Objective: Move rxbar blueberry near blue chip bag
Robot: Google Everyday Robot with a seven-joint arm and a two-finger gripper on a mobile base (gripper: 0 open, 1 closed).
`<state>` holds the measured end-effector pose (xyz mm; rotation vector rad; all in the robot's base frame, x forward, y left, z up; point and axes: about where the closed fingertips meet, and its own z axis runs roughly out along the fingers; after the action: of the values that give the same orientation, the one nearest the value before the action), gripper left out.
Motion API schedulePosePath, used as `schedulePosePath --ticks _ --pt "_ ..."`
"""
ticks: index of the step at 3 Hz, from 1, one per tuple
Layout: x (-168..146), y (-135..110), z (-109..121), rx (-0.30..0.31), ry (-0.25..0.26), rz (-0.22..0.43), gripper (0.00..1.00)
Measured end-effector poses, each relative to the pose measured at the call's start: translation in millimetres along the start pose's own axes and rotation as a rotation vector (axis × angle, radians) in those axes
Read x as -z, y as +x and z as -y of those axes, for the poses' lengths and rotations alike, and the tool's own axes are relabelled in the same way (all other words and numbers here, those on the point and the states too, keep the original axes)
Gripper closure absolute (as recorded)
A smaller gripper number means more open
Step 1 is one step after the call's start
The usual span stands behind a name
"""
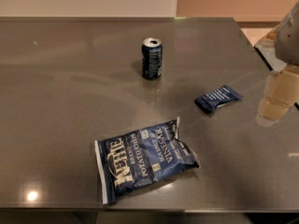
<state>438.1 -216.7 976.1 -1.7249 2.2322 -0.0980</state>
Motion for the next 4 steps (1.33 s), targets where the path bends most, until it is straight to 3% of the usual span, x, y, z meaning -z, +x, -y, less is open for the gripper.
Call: schedulePosePath --ticks 1,2,4 --pt "0 -1 1 0.002 0.002 0.003 0.00" --pt "-12 -8 10 0.051 -0.011 0.016 0.00" --pt "-58 -8 31 0.149 -0.084 0.076 0.00"
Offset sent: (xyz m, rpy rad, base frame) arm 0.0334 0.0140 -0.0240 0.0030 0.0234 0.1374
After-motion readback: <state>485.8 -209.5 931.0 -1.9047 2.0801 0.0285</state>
